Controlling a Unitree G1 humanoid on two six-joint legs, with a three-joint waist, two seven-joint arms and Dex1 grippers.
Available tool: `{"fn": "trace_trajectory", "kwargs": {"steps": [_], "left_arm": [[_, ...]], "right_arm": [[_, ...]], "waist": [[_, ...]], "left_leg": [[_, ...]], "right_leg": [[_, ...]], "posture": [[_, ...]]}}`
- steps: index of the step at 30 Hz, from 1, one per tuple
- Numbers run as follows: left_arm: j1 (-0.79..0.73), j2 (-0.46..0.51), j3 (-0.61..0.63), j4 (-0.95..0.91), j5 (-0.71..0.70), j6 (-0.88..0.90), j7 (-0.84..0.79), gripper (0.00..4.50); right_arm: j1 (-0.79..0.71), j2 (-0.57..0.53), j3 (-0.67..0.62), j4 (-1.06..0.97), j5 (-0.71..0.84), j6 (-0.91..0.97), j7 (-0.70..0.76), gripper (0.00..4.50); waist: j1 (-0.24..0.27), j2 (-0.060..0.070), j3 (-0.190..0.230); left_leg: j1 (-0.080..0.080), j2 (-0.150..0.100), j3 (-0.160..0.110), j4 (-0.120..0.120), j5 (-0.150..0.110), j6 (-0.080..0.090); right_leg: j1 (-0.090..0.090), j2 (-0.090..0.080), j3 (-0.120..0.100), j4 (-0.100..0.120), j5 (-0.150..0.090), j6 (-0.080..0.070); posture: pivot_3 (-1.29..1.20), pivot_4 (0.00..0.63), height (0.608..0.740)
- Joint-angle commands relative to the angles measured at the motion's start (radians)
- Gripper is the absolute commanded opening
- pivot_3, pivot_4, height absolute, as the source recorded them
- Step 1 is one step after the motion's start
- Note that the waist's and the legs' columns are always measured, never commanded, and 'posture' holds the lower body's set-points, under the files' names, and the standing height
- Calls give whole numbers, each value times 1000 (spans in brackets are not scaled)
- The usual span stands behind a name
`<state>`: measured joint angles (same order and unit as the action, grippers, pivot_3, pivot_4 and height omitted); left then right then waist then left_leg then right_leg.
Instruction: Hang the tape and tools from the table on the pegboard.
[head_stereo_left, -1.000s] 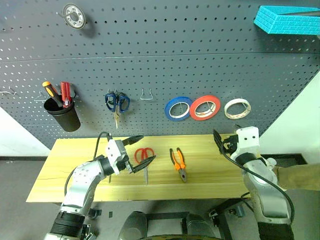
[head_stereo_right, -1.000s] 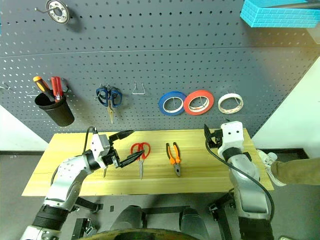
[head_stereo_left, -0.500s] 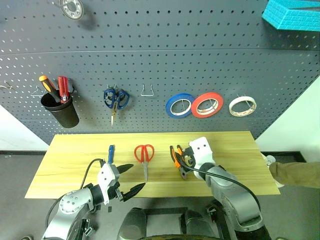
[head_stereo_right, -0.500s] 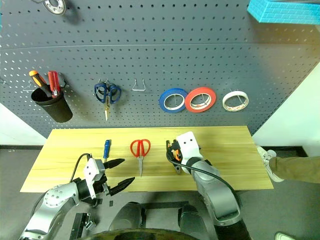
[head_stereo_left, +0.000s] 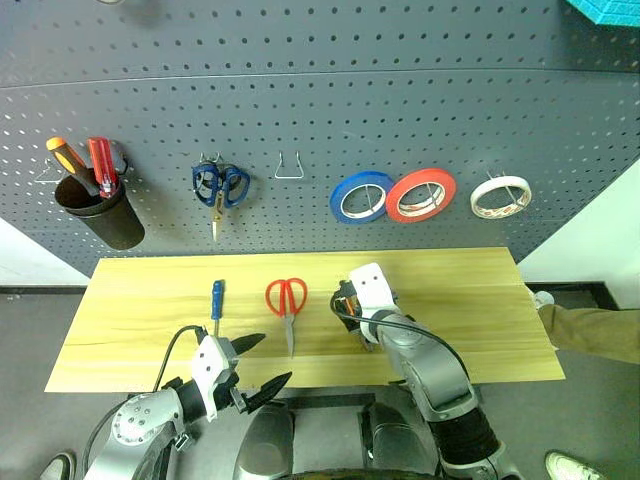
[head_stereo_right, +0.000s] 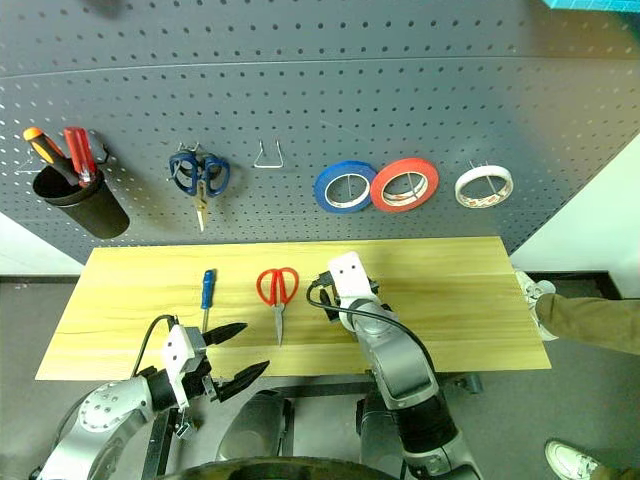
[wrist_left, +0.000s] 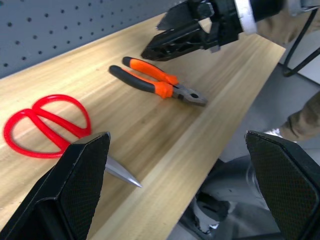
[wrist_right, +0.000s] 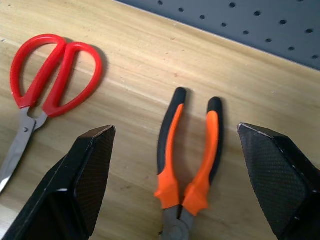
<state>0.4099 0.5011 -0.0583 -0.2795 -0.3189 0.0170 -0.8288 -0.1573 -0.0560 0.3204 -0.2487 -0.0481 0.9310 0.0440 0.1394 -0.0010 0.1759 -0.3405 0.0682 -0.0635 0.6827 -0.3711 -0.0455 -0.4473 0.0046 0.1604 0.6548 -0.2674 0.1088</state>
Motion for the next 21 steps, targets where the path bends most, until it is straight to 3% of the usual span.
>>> {"fn": "trace_trajectory", "kwargs": {"steps": [1, 8, 16, 21], "left_arm": [[18, 11, 18, -38, -16, 0, -1, 4500], [18, 7, 9, -55, -14, 8, 8, 4500], [55, -1, -4, -77, -3, 4, 16, 4500], [74, -3, -8, -97, -2, 7, 27, 4500]], "right_arm": [[-14, 16, 12, -31, -20, 46, -14, 4085], [-82, 61, -36, 21, -11, 226, -24, 4085], [-179, 40, -32, 78, -5, 260, 11, 4085], [-188, 26, -22, 87, -7, 275, 24, 4085]], "waist": [[-5, 0, 6], [-33, -1, 18], [-45, 0, 21], [-43, 0, 27]], "left_leg": [[0, 0, 0, 0, 0, 0], [-1, 0, 0, 0, 0, 0], [-16, 0, 0, 0, 0, -1], [-16, 0, 0, 0, 0, 0]], "right_leg": [[0, 0, 0, 0, 0, 0], [-2, 0, 0, 0, 0, 0], [-17, 0, 0, 2, 1, 0], [-18, 0, -1, 2, 1, 0]], "posture": [[315, 194, 687], [318, 196, 687], [325, 201, 687], [331, 214, 687]]}}
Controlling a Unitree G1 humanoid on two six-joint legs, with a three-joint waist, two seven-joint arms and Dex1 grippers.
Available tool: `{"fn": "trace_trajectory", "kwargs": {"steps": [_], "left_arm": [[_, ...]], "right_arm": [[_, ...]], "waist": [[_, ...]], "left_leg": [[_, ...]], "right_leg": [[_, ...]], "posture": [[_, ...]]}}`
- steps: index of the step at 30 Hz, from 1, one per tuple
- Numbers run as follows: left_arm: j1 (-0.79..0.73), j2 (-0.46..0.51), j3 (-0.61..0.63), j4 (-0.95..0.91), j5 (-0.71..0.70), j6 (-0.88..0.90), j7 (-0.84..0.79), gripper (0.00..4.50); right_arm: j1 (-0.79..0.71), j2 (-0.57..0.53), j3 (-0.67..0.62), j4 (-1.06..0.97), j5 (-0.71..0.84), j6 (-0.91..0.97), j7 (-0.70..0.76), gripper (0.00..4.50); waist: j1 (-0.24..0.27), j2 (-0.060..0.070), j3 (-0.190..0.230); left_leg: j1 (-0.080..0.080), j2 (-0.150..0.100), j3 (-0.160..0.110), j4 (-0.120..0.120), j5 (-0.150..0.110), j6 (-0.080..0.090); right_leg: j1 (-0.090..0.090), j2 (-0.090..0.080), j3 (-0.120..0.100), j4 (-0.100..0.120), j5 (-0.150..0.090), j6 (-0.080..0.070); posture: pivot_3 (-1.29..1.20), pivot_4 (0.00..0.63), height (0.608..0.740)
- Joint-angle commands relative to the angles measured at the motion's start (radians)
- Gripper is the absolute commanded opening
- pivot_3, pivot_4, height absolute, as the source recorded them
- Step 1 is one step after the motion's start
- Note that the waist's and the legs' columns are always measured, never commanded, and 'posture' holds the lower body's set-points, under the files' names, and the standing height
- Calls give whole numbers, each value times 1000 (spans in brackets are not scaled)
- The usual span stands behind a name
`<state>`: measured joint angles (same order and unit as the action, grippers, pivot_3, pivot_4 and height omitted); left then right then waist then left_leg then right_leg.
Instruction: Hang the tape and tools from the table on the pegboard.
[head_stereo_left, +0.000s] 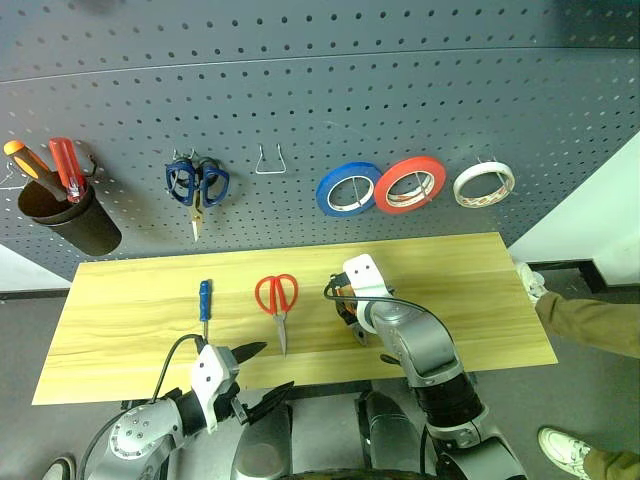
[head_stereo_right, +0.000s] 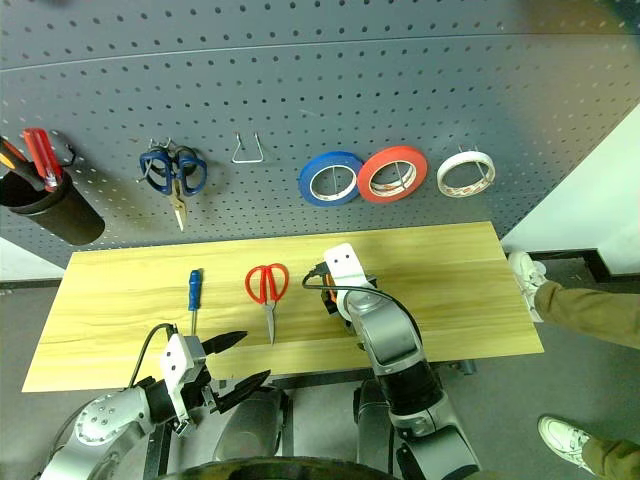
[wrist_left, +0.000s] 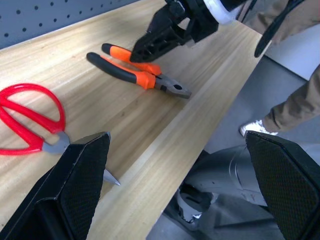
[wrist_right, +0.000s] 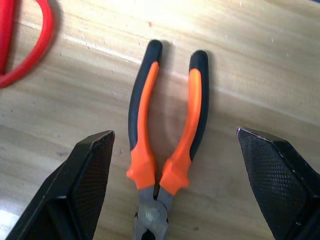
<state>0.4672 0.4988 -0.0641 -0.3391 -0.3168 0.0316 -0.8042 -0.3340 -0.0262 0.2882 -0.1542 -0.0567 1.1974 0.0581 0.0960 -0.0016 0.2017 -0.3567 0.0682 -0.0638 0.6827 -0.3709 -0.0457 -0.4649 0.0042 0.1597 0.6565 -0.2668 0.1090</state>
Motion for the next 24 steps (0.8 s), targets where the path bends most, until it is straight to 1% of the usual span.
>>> {"fn": "trace_trajectory", "kwargs": {"steps": [1, 8, 24], "left_arm": [[22, -1, -3, -40, -4, -8, 5, 4500], [54, 0, -8, -67, -2, -5, 17, 4500], [143, 4, -18, -126, 5, -13, 44, 4500]], "right_arm": [[-12, -5, 14, -5, 2, 12, 12, 4085], [-25, -11, 36, 8, 7, 43, 33, 4085], [-38, -16, 49, 35, 1, 33, 45, 4085]], "waist": [[0, 0, 2], [-1, 1, 9], [-1, -1, 28]], "left_leg": [[0, 0, 0, 0, 0, 0], [0, 0, 0, 0, 0, 0], [-1, 0, 0, 0, 0, 0]], "right_leg": [[0, 0, 0, 0, 0, 0], [0, 0, 0, 0, 0, 0], [-1, 0, 0, 0, 0, 0]], "posture": [[332, 215, 687], [337, 225, 687], [358, 238, 687]]}}
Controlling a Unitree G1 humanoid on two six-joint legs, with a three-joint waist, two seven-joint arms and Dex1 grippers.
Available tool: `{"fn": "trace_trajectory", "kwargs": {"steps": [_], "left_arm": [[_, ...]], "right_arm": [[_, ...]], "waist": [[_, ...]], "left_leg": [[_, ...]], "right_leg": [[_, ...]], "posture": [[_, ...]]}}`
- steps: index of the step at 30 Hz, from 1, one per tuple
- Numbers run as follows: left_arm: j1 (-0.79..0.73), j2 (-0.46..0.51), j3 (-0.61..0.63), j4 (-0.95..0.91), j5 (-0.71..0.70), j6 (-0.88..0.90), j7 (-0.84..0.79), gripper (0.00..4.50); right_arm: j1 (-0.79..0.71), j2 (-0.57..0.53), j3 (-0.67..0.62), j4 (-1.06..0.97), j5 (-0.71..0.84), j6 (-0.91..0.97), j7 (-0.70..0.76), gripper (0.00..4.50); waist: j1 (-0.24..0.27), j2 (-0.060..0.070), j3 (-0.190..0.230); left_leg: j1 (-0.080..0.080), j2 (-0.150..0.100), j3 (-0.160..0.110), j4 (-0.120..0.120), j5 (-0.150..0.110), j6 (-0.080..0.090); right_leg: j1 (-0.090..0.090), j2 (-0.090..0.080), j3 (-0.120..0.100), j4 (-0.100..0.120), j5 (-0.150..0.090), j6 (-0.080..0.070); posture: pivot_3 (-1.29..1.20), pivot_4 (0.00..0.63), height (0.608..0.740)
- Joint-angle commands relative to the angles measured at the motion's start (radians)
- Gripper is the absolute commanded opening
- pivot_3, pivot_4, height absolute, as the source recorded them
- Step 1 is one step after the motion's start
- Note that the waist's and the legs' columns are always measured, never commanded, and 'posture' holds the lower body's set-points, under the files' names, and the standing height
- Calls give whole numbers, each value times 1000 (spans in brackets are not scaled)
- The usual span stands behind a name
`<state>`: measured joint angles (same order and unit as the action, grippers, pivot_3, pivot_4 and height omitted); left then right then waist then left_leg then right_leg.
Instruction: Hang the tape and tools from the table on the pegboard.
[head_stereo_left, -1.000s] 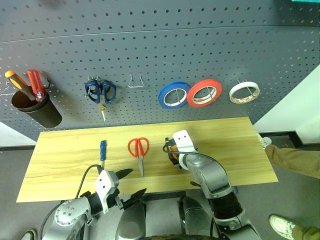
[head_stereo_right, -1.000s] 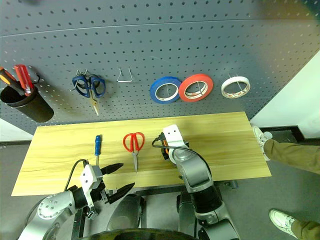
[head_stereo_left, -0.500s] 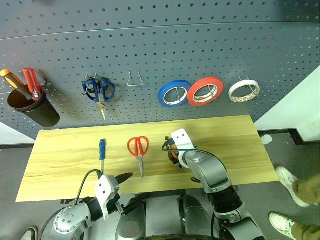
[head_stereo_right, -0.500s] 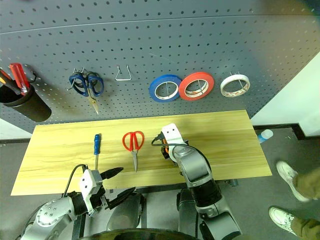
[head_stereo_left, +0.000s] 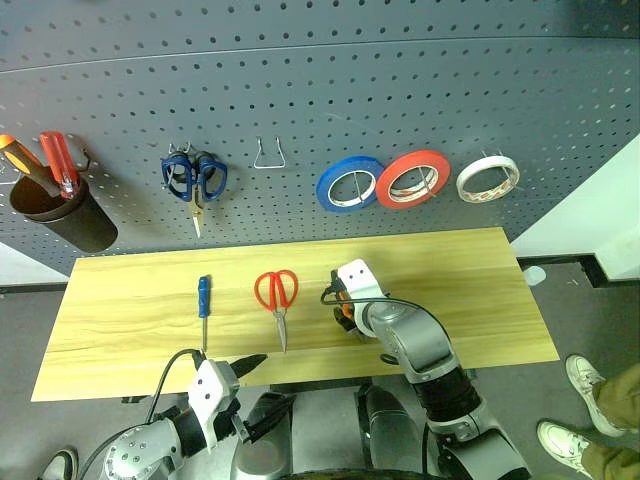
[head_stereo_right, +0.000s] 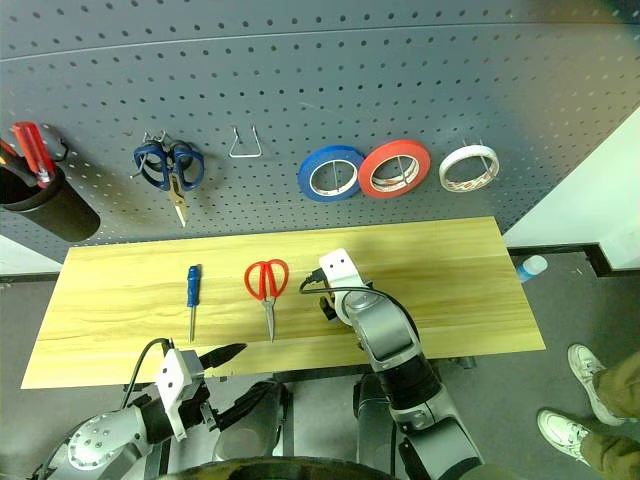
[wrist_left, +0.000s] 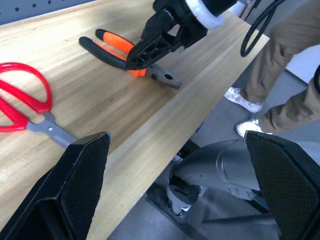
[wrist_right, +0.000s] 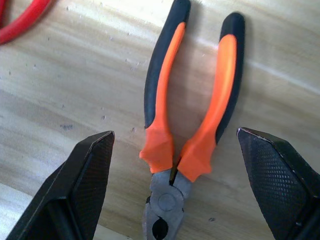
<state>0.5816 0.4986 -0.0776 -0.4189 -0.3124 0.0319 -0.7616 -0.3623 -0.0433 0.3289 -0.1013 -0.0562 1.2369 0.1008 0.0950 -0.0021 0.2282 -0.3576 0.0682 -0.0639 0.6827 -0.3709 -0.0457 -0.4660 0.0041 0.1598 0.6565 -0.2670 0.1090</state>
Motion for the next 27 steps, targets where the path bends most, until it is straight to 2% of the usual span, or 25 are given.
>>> {"fn": "trace_trajectory", "kwargs": {"steps": [1, 21, 27], "left_arm": [[35, 5, -5, -51, 0, -14, 2, 4500], [115, 6, -29, -116, 7, -3, 42, 4500], [117, 6, -36, -125, 6, 0, 52, 4500]], "right_arm": [[-9, 0, 9, -19, 0, -6, 2, 4085], [-49, 18, 0, 66, 1, -44, -1, 4085], [-51, 16, 2, 71, 0, -53, 0, 4085]], "waist": [[0, 0, 3], [-2, -3, 43], [0, -3, 43]], "left_leg": [[0, 0, 0, 0, 0, 0], [-3, 0, 0, 0, 0, 0], [-15, 0, 0, 1, 1, -2]], "right_leg": [[0, 0, 0, 0, 0, 0], [-3, 0, 0, 0, 0, 0], [-15, 0, 0, 2, 2, 3]], "posture": [[358, 239, 687], [355, 276, 687], [356, 279, 687]]}}
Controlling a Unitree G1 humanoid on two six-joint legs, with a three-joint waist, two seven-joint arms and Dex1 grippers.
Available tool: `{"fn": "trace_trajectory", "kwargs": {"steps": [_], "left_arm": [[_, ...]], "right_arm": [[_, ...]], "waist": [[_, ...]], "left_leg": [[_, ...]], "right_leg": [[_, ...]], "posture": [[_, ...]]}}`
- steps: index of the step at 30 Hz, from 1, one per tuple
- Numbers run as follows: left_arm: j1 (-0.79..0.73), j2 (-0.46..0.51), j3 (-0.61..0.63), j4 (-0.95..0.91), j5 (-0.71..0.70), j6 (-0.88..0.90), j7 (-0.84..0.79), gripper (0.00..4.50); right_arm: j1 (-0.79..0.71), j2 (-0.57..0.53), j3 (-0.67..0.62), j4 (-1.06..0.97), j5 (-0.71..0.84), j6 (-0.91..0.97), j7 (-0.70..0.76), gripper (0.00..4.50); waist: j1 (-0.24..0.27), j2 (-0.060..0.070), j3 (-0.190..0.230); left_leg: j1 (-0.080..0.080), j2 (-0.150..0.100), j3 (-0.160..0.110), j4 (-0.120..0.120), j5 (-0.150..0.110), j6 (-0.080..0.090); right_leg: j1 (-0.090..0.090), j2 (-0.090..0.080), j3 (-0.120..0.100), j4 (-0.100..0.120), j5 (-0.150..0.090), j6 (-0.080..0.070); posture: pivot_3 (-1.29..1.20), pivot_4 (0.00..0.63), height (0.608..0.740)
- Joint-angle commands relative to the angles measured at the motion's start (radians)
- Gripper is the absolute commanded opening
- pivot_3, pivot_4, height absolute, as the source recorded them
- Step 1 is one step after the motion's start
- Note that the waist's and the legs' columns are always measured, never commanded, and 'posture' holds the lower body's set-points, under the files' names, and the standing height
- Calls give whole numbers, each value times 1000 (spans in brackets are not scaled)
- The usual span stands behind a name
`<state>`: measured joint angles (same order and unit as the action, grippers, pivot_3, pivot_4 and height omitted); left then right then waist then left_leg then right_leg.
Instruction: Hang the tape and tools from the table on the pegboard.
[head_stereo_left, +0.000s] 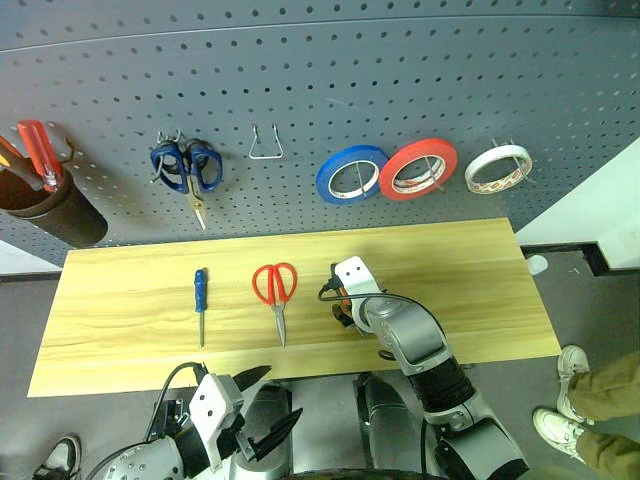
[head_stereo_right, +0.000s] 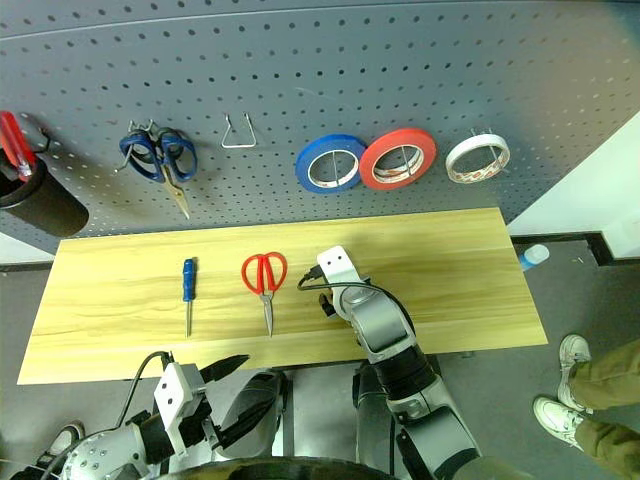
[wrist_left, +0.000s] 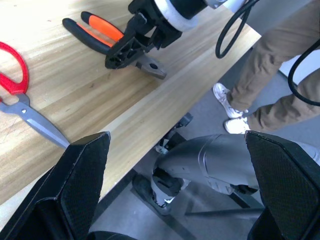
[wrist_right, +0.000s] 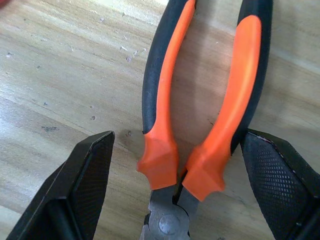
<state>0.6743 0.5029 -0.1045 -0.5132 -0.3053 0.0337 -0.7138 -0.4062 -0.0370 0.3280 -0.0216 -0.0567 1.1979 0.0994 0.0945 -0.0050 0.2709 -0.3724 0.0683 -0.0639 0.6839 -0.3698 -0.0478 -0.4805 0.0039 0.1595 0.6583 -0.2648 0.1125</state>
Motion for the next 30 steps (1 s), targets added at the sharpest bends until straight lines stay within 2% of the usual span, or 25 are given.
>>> {"fn": "trace_trajectory", "kwargs": {"steps": [1, 11, 14, 17, 30], "left_arm": [[25, 2, -8, -34, -2, 0, 6, 4500], [42, 8, -3, -74, -7, 18, 18, 4500], [52, 12, 1, -89, -10, 23, 21, 4500], [58, 15, 4, -95, -11, 26, 22, 4500], [32, 19, 7, -84, -18, 33, 19, 4500]], "right_arm": [[-8, 10, 2, -8, 1, -14, 2, 4085], [-12, 31, 3, 4, 5, -38, 2, 4085], [-12, 35, 6, 11, 2, -50, 1, 3563], [-5, 35, 9, 7, 1, -55, 2, 2625], [-7, 26, -1, 10, 2, -70, 7, 2609]], "waist": [[0, 0, 0], [0, 0, 6], [0, 0, 9], [0, 1, 12], [0, 1, 12]], "left_leg": [[0, 0, 0, 0, 0, 0], [0, 0, 0, 0, -1, 2], [0, 0, 0, 0, -1, 2], [0, 0, 0, 0, -1, 2], [0, 0, 0, 0, -1, 2]], "right_leg": [[0, 0, 0, 1, 0, 0], [0, 0, 0, 1, -1, -1], [0, 0, 0, 1, -1, -1], [0, 0, 0, 1, -1, -1], [0, 0, 0, 1, -1, -1]], "posture": [[357, 284, 687], [370, 296, 687], [374, 300, 687], [372, 302, 687], [371, 297, 687]]}}
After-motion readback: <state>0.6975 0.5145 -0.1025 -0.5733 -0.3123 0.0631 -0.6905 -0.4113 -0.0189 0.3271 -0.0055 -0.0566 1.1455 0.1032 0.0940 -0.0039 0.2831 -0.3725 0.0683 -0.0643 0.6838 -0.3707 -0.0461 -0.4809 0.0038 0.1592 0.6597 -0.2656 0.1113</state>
